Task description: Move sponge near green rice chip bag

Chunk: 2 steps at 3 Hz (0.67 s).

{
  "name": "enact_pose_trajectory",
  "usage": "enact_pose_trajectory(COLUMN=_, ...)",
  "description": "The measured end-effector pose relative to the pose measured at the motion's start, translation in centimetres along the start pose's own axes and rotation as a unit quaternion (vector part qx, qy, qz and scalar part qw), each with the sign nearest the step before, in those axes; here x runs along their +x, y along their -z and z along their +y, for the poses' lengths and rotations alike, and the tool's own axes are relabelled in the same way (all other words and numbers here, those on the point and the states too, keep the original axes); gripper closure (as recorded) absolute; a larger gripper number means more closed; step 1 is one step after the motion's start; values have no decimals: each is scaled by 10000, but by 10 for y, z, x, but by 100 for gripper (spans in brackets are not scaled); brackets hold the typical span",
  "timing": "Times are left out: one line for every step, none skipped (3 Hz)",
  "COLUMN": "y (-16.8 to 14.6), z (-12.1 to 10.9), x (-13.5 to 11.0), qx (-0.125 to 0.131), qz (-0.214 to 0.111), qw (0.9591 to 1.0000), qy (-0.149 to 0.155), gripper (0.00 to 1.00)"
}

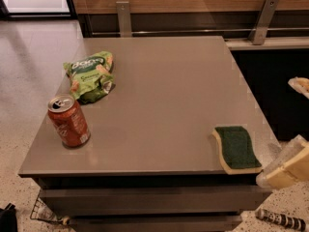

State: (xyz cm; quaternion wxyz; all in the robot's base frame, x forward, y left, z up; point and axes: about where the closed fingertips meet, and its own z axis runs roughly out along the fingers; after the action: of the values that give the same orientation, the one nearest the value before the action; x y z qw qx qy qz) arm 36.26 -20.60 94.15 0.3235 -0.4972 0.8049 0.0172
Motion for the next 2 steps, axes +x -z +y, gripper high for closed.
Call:
enact_pose_trajectory(y=-17, z=25, x=25, qx=348, qz=-381, qw=9982, qy=-310, gripper=0)
enact_pose_trajectory(y=-38, z=37, x=41, qx=401, qz=-582, qw=9958, qy=-584, gripper=0)
